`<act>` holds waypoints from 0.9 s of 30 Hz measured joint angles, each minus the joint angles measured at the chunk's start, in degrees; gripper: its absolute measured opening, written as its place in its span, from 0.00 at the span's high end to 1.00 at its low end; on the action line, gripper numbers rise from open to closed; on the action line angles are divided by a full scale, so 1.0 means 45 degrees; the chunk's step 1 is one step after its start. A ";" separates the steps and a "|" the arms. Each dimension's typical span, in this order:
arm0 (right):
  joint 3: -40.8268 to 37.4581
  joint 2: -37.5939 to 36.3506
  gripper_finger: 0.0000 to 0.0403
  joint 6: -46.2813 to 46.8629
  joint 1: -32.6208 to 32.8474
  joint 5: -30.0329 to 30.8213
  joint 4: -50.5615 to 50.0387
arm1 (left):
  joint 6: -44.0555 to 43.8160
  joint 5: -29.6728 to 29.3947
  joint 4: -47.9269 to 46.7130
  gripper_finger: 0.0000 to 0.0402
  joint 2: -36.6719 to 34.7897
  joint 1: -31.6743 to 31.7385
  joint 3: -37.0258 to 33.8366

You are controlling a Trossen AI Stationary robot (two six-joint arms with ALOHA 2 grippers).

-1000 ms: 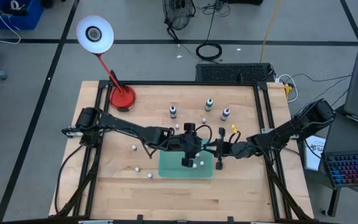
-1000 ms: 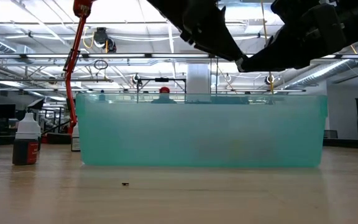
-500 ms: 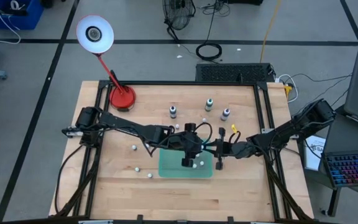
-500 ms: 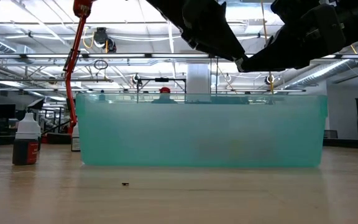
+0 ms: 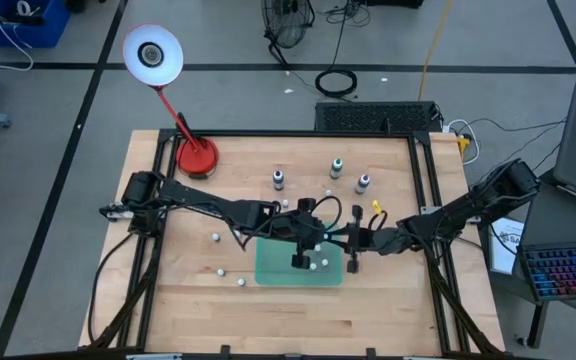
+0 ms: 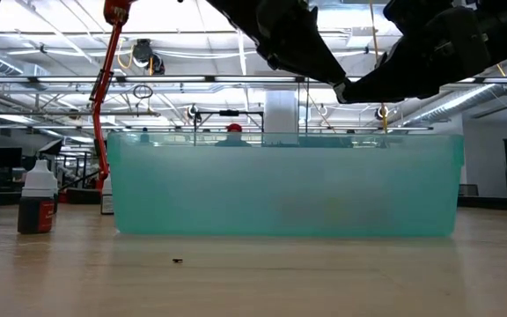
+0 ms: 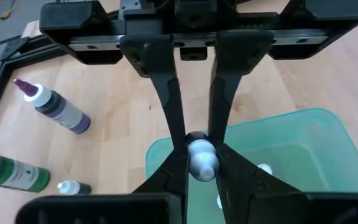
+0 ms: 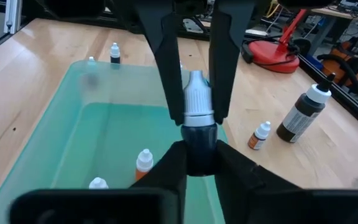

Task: Pick & Place food coloring
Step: Put the small purple food coloring bottle into the green bin

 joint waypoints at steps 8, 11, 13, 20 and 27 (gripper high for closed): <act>0.0004 -0.0390 0.57 0.0104 0.0002 -0.0003 -0.0363 | -0.1221 -0.1988 -0.4601 0.86 -0.1072 -0.0610 0.0001; 0.0004 -0.0703 0.53 0.0478 0.0001 -0.0005 -0.0741 | -0.2349 -0.2030 -0.6620 0.86 -0.1387 -0.0945 0.0005; 0.0001 -0.0927 0.52 0.0665 0.0005 -0.0016 -0.0752 | -0.3098 -0.1616 -0.7368 0.86 -0.1427 -0.1123 -0.0050; 0.0009 -0.1132 0.54 0.0690 0.0001 -0.0010 -0.0732 | -0.3562 0.0458 -0.4912 0.86 -0.0905 -0.1669 -0.0796; 0.0009 -0.1127 0.56 0.0579 0.0001 -0.0006 -0.0622 | -0.4193 0.1312 -0.4513 0.86 0.0963 -0.1627 0.0052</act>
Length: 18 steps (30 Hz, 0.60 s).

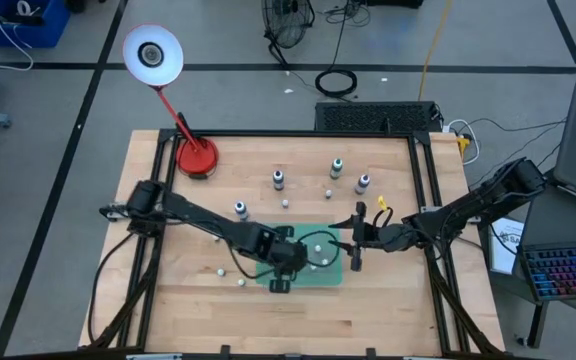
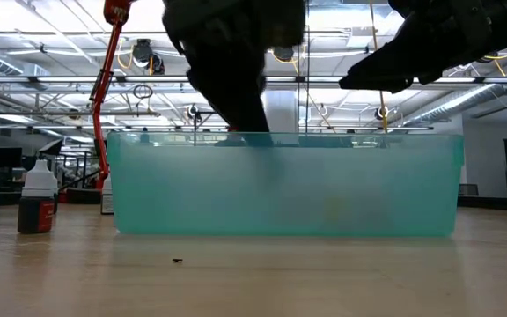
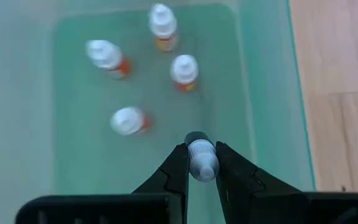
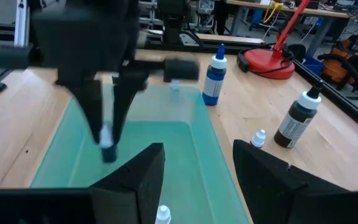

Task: Pick & Place food coloring
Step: Put the small purple food coloring bottle into the green bin

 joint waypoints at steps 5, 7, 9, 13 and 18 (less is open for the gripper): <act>0.0000 0.0000 0.55 -0.0209 -0.0010 0.0005 0.0150 | 0.0365 0.0542 0.0008 0.86 0.0916 0.0063 0.0718; 0.0000 0.0000 0.55 -0.0233 -0.0010 0.0006 0.0185 | 0.0554 0.0556 -0.0012 0.86 0.1139 0.0110 0.0884; 0.0000 0.0005 0.56 -0.0233 -0.0010 0.0002 0.0168 | 0.0575 0.0553 0.0038 0.86 0.1228 0.0140 0.0953; 0.0000 0.0000 0.56 -0.0233 -0.0010 0.0002 0.0168 | 0.0502 0.0493 0.0049 0.86 0.1219 0.0264 0.0953; 0.0000 0.0000 0.56 -0.0228 -0.0010 0.0002 0.0163 | -0.0119 0.0497 0.0105 0.86 0.1219 0.0366 0.0953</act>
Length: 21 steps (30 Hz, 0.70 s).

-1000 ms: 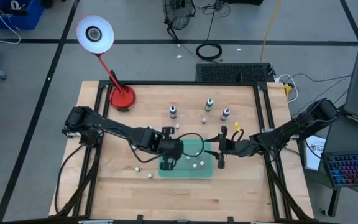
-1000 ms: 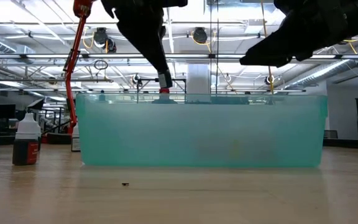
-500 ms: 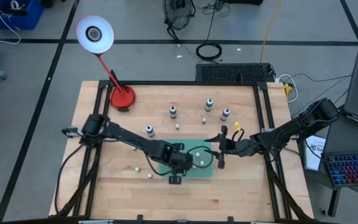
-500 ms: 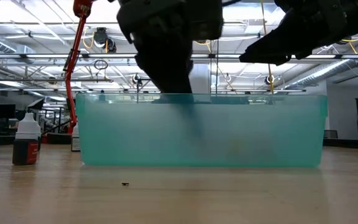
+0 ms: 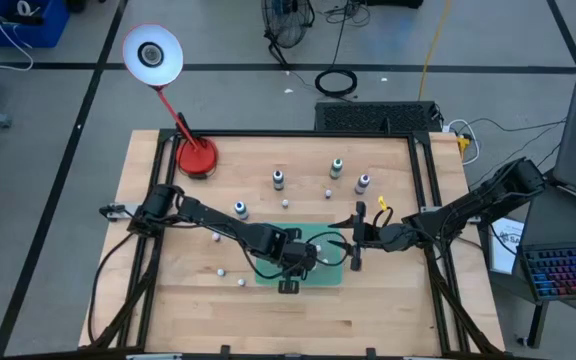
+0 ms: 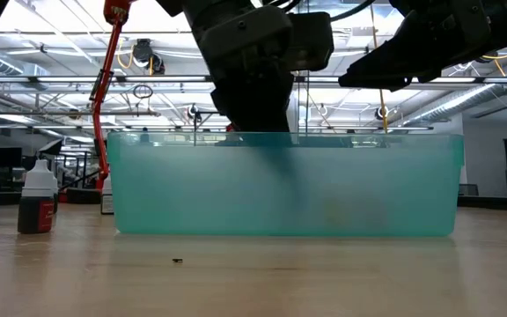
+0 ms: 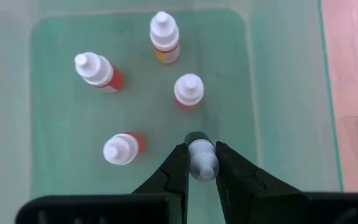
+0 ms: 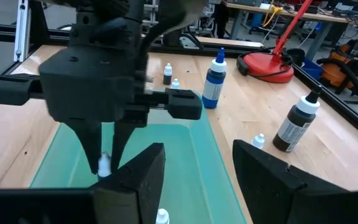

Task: Pick & Place food coloring
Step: Put the small purple food coloring bottle into the green bin, then put the small blue food coloring bottle into the green bin

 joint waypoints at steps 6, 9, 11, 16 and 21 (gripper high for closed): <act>0.0000 0.0000 0.57 0.0000 0.0005 0.0000 -0.0048 | -0.0059 0.0006 0.0261 0.62 0.0000 -0.0015 0.0000; 0.0000 0.0000 0.56 0.0000 0.0005 0.0000 -0.0067 | -0.0021 0.0006 0.0508 0.53 0.0000 -0.0069 0.0000; -0.0005 0.0000 0.56 0.0000 0.0005 0.0000 -0.0095 | 0.0004 0.0011 0.0725 0.48 0.0000 -0.0095 0.0000; -0.0005 0.0000 0.57 0.0005 0.0005 0.0000 -0.0101 | 0.0295 0.0088 0.0825 0.42 -0.0141 -0.0095 -0.0005; -0.0005 0.0000 0.57 0.0111 0.0005 0.0000 -0.0174 | 0.0254 0.0094 0.0493 0.41 -0.0653 -0.0095 0.0000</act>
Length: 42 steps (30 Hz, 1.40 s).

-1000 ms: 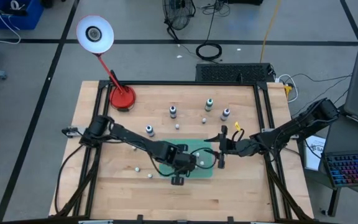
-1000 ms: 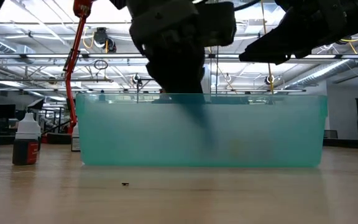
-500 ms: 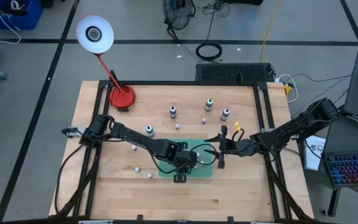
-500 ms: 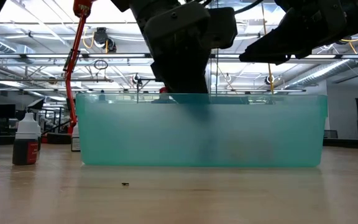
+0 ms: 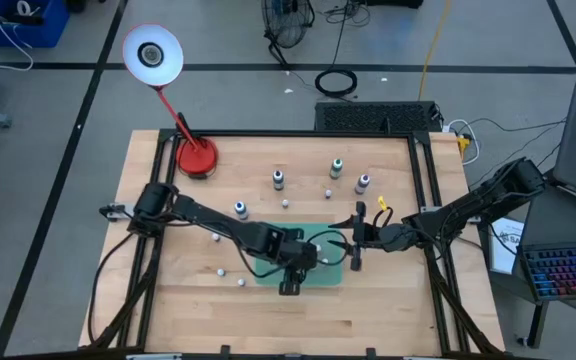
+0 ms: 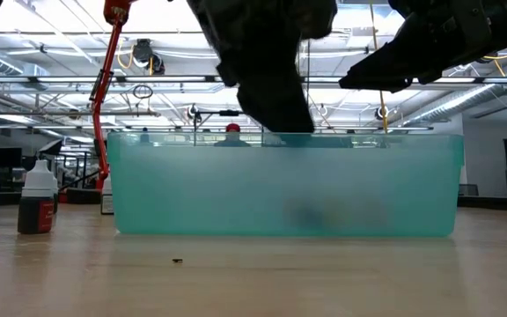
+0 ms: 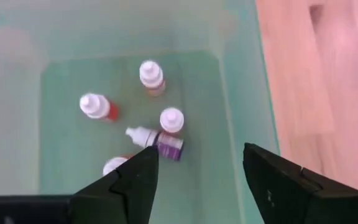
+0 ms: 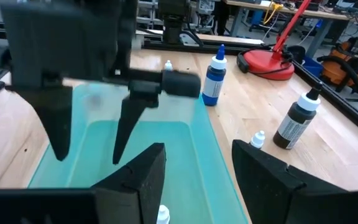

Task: Pick & Place food coloring
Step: Put the small blue food coloring bottle into the green bin

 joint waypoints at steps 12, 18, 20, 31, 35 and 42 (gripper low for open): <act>0.2034 -0.0268 0.58 0.1261 -0.2319 -0.0698 -0.5272 | 0.1136 -0.2553 0.0875 0.41 -0.2602 -0.0714 -0.1269; 0.5401 0.0248 0.58 0.1905 -0.5131 -0.3452 -1.1610 | 0.2010 -0.3402 0.4547 0.41 -0.4877 -0.0841 -0.4828; 0.5894 0.0330 0.58 0.1530 -0.5773 -0.3871 -1.2162 | 0.1972 -0.3407 0.5858 0.41 -0.5744 -0.0716 -0.6205; 0.6478 0.2836 0.59 -0.0795 -0.8008 -0.5066 -1.2324 | 0.1700 -0.4208 1.0448 0.41 -1.0826 -0.0307 -1.2072; 0.6489 0.3931 0.59 -0.1115 -0.8511 -0.5254 -1.2135 | 0.1687 -0.4536 1.0616 0.41 -1.2268 -0.0323 -1.3186; 0.6491 0.4937 0.59 -0.1257 -0.8777 -0.5705 -1.1715 | 0.1628 -0.5021 1.1439 0.41 -1.4485 -0.0355 -1.5171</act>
